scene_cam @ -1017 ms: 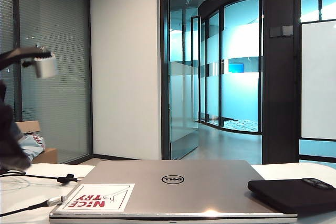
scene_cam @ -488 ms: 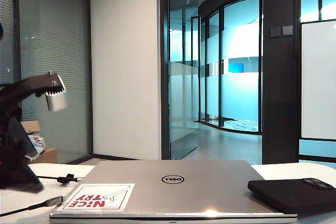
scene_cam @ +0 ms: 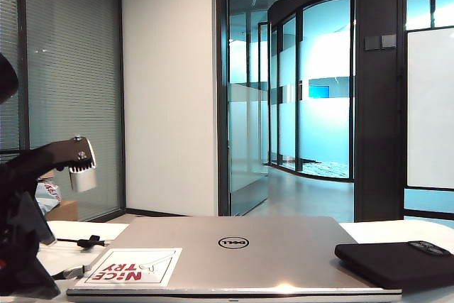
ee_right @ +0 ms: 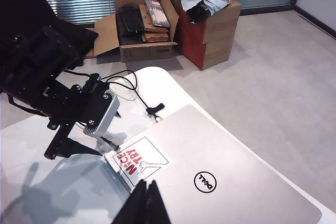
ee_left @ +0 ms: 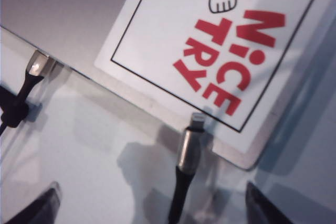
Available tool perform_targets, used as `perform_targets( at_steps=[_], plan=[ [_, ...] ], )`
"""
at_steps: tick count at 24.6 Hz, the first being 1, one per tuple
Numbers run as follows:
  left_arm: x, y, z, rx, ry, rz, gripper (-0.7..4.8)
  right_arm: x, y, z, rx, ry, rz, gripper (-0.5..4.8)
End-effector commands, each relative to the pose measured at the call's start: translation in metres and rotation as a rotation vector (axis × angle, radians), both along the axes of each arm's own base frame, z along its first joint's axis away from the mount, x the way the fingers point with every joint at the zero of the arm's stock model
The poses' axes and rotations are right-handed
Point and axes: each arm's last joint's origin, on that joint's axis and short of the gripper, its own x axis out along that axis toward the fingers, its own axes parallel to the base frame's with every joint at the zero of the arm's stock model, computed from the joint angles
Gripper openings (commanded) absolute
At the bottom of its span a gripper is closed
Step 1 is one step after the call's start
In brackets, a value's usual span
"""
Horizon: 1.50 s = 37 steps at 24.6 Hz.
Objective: Pick up the charging cable and the phone, plug the charging cable into the charging port on the phone, and finally place them back on the table.
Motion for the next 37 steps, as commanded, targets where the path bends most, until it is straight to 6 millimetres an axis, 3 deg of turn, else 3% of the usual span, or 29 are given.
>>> perform_targets(
  at_steps=[1,18,23,24,25,26,32,37],
  plan=[
    [0.005,-0.001,-0.003,-0.008,-0.025,0.0,4.7,0.0,0.0,0.005,0.021,-0.026,0.0,-0.02],
    [0.009,-0.002,-0.015,-0.002,-0.004,0.0,4.59,0.0,0.0,0.006,0.023,-0.029,-0.001,-0.02],
    [0.008,-0.002,-0.016,-0.001,0.011,0.003,3.8,0.0,0.0,0.006,0.024,-0.03,-0.001,-0.02],
    [0.008,-0.002,-0.016,-0.001,0.014,0.005,3.3,0.0,0.0,0.006,0.026,-0.032,-0.001,-0.02],
    [0.007,-0.002,-0.017,-0.007,0.035,0.019,2.19,0.0,0.0,0.007,0.033,-0.039,0.0,-0.02],
    [0.006,-0.002,-0.018,-0.008,0.044,0.023,1.67,0.0,0.0,0.007,0.036,-0.043,0.0,-0.02],
    [0.005,-0.001,-0.018,-0.004,0.058,0.023,-0.11,0.0,0.0,0.008,0.045,-0.052,-0.001,-0.02],
    [0.006,-0.002,-0.017,-0.011,0.058,0.031,-0.06,0.0,0.0,0.009,0.045,-0.052,-0.001,-0.02]
  ],
)
